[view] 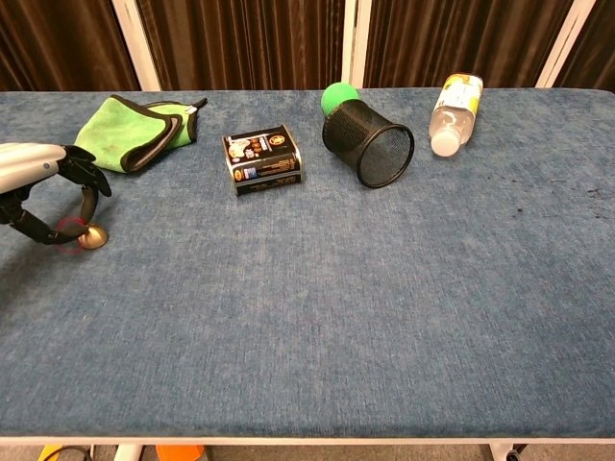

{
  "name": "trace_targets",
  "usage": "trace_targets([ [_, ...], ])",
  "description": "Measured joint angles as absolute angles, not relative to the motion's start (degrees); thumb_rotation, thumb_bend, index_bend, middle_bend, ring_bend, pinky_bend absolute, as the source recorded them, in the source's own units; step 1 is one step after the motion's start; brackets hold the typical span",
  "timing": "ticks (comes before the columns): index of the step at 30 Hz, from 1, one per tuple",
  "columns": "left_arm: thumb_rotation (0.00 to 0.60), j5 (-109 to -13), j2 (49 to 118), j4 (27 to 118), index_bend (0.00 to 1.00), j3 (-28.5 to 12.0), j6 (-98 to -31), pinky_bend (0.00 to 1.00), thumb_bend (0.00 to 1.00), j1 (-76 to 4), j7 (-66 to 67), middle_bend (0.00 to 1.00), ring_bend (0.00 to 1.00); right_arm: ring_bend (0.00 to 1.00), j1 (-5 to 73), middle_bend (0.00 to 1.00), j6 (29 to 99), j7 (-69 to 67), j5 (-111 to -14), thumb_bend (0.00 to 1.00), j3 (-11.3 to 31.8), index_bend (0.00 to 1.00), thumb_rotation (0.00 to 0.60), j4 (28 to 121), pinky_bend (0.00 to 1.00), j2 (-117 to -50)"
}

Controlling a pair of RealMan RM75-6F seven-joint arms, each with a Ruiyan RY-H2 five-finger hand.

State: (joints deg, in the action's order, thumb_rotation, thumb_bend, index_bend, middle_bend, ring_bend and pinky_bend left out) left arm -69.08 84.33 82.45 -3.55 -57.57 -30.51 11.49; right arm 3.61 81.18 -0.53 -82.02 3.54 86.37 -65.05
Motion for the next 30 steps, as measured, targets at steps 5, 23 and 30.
trace_targets([
  [5,0.600,-69.75,83.83,82.79,0.34,-3.44,-56.82,0.08,0.46,-30.62,10.62,0.17,0.05,0.00,3.62,0.00,81.09,-0.67,-81.99,0.24,3.51,0.00,0.600,86.07,0.00,-65.20],
  [23,0.600,-76.90,76.15,89.44,0.07,-1.61,-70.98,0.06,0.25,-23.57,8.65,0.09,0.01,0.00,3.54,0.00,82.14,-1.55,-82.96,0.24,3.66,0.00,0.600,86.32,0.00,-64.93],
  [30,0.600,-82.26,74.63,84.83,0.07,2.23,-85.13,0.06,0.14,-13.15,5.79,0.09,0.01,0.00,3.70,0.00,82.25,-1.93,-84.18,0.24,3.18,0.00,0.600,85.78,0.00,-65.95],
])
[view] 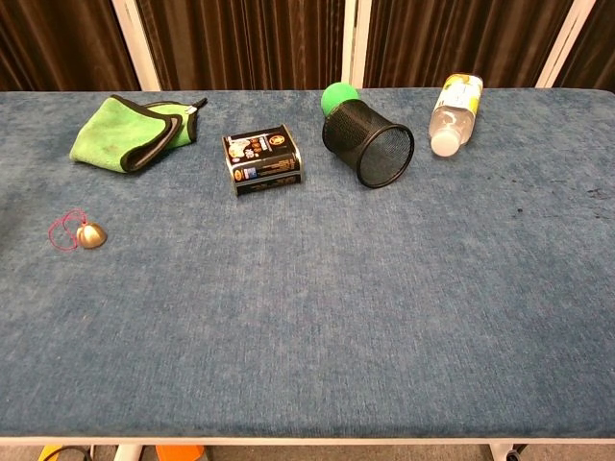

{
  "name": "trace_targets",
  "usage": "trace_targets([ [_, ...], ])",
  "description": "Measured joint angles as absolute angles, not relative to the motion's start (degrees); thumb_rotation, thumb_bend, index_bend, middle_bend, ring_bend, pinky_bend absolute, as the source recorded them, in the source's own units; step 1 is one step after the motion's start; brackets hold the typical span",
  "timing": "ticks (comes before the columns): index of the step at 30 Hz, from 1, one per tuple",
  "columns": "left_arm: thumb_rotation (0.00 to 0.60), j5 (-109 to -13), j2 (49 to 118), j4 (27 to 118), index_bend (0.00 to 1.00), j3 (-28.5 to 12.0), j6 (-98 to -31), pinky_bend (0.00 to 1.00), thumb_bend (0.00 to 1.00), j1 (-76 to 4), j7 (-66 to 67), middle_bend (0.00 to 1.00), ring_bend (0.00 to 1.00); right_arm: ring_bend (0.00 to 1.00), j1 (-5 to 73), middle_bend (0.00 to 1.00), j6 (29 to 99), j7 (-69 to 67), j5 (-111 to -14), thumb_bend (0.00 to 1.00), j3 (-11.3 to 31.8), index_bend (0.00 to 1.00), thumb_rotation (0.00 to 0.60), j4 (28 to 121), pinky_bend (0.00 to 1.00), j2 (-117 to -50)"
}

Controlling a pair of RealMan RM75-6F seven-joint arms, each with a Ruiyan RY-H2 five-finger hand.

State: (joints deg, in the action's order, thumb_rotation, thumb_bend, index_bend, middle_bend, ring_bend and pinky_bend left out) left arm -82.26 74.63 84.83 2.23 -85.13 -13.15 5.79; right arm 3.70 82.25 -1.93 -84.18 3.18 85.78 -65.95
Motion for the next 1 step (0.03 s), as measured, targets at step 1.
trace_targets([
  [1,0.600,-82.66,74.36,83.78,0.07,2.81,-86.30,0.06,0.14,-11.58,4.62,0.09,0.01,0.00,3.73,0.00,82.29,-1.87,-84.42,0.24,3.10,0.00,0.600,85.79,0.00,-66.04],
])
